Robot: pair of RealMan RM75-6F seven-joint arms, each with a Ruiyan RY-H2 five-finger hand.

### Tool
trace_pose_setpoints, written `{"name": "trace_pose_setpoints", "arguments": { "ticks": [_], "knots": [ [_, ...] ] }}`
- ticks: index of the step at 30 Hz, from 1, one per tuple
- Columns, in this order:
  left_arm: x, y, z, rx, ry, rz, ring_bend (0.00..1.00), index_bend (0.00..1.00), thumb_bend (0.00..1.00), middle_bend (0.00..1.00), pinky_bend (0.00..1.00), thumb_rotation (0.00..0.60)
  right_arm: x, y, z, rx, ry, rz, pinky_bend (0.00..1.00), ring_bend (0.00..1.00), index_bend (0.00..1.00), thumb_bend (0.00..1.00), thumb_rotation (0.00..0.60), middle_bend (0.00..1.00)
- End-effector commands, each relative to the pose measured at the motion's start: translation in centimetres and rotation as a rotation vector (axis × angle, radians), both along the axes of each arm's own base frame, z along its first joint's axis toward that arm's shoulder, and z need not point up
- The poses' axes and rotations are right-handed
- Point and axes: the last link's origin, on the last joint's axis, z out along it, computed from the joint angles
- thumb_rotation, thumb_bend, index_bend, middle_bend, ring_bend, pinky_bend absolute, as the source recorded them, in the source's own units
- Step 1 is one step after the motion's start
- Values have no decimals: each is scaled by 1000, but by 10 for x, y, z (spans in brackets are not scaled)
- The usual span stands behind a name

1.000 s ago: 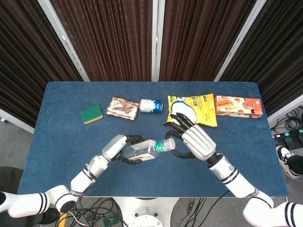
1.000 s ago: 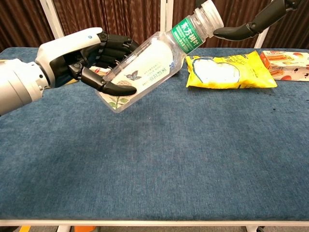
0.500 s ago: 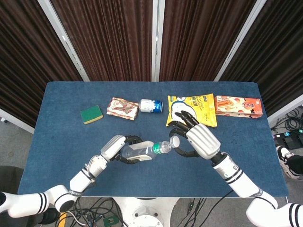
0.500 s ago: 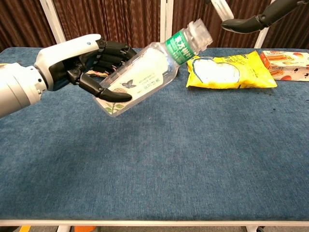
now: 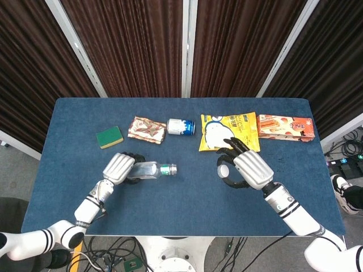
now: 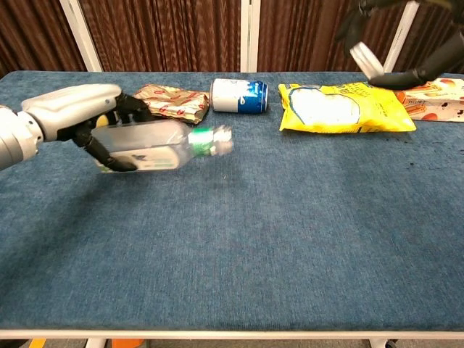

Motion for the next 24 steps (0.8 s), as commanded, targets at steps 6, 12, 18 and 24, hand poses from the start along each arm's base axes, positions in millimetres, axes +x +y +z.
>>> {"name": "trace_pose_setpoints", "arguments": {
  "ticks": [6, 12, 18, 24],
  "knots": [
    [-16, -5, -5, 32, 168, 97, 185, 203, 192, 240, 325, 600, -20, -7, -34, 69, 96, -45, 0, 48, 554, 311, 600, 216],
    [-12, -15, 16, 44, 107, 103, 112, 110, 173, 157, 266, 600, -24, -16, -65, 103, 157, -36, 0, 48, 533, 310, 600, 195],
    [-17, -30, 55, 120, -17, 109, 106, 108, 170, 154, 260, 600, -31, -25, -98, 95, 234, -18, 0, 46, 477, 310, 600, 173],
    [-40, -39, 92, 206, -69, 156, 106, 109, 165, 154, 260, 600, -40, -29, -121, 86, 289, -14, 0, 37, 368, 308, 600, 156]
  ]
}}
